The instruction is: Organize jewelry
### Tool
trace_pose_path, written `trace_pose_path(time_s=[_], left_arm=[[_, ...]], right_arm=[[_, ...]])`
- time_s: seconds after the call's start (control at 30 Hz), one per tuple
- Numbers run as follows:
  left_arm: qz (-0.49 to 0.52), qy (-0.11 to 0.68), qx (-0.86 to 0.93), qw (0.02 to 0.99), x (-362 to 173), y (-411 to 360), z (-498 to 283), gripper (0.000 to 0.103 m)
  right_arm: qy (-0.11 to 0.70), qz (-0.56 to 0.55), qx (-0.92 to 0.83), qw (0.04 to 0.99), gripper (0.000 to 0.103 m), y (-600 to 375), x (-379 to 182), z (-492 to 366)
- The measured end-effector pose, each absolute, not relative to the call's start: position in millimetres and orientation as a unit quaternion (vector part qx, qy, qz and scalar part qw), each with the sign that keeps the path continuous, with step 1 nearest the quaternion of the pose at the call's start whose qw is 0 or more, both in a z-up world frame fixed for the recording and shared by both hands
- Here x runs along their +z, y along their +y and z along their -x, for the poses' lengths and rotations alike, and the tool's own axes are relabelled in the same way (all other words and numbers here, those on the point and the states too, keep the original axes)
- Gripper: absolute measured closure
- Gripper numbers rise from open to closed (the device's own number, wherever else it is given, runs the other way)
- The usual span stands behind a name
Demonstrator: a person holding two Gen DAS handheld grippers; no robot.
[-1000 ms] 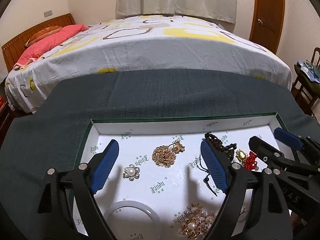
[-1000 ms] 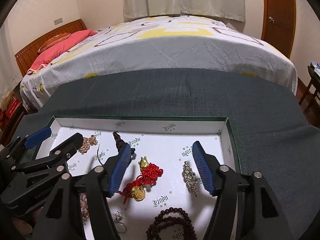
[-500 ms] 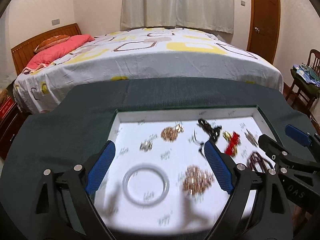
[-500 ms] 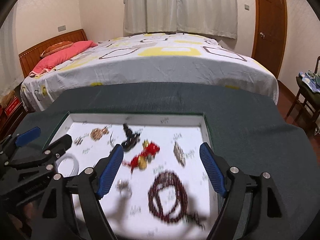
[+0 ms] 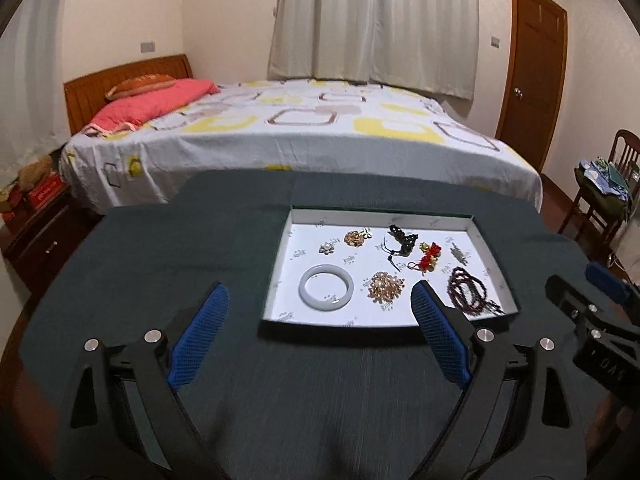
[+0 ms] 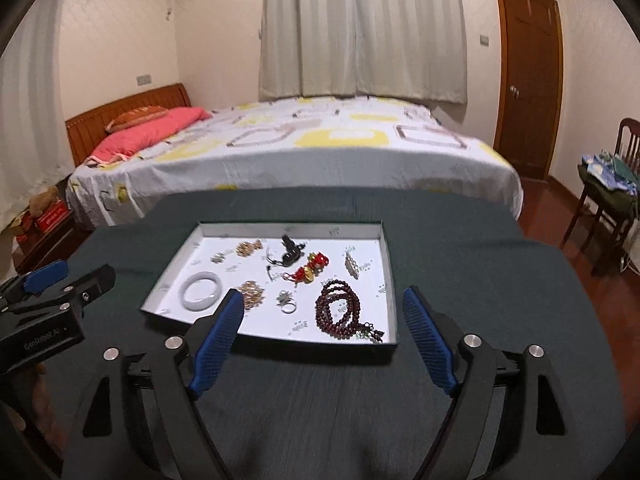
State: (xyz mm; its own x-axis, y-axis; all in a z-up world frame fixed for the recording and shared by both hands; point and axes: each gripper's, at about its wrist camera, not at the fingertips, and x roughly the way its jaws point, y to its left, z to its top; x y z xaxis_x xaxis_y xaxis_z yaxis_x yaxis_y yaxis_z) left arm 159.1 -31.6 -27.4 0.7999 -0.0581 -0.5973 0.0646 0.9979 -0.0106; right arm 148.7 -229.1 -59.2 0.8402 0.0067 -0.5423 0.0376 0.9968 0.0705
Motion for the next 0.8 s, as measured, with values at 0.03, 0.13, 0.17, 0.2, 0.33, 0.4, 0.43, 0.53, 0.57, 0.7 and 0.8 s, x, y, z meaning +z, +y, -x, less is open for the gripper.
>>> trace_pose_path(time_s=[0.03, 0.13, 0.17, 0.2, 0.33, 0.4, 0.43, 0.53, 0.57, 0.7, 0.8], left_arm=[[-0.006, 0.307, -0.033, 0.951, -21, -30, -147, 0.012], [-0.008, 0.288, -0.031, 0.957, -4, -24, -116, 0.012], [-0.009, 0.282, -0.029, 0.959, 0, -22, -108, 0.012], [-0.011, 0.276, -0.026, 0.961, 5, -20, -97, 0.012], [-0.012, 0.261, -0.02, 0.965, 19, -12, -72, 0.011], [-0.007, 0.251, -0.012, 0.968, 27, -8, -59, 0.011], [-0.005, 0.248, -0.011, 0.969, 30, -7, -55, 0.011], [-0.001, 0.235, -0.011, 0.972, 40, -4, -44, 0.011], [-0.002, 0.231, -0.009, 0.973, 43, -3, -41, 0.011], [0.0, 0.229, -0.01, 0.973, 45, -2, -35, 0.011], [0.008, 0.232, -0.007, 0.973, 45, 0, -33, 0.011]], right_arm=[[0.277, -0.036, -0.008, 0.96, 0.024, -229, -54, -142], [0.259, -0.023, -0.009, 0.966, 0.024, -227, -39, -119], [0.252, -0.022, -0.01, 0.967, 0.024, -228, -34, -110], [0.248, -0.023, -0.01, 0.968, 0.023, -228, -31, -106], [0.231, -0.023, -0.011, 0.973, 0.023, -230, -17, -80], [0.225, -0.022, -0.012, 0.974, 0.023, -231, -12, -69], [0.223, -0.022, -0.013, 0.974, 0.023, -231, -11, -65], [0.218, -0.019, -0.013, 0.976, 0.023, -230, -7, -57], [0.217, -0.018, -0.014, 0.976, 0.023, -230, -6, -54], [0.213, -0.019, -0.017, 0.977, 0.023, -231, -4, -49], [0.209, -0.019, -0.018, 0.978, 0.023, -231, -2, -48]])
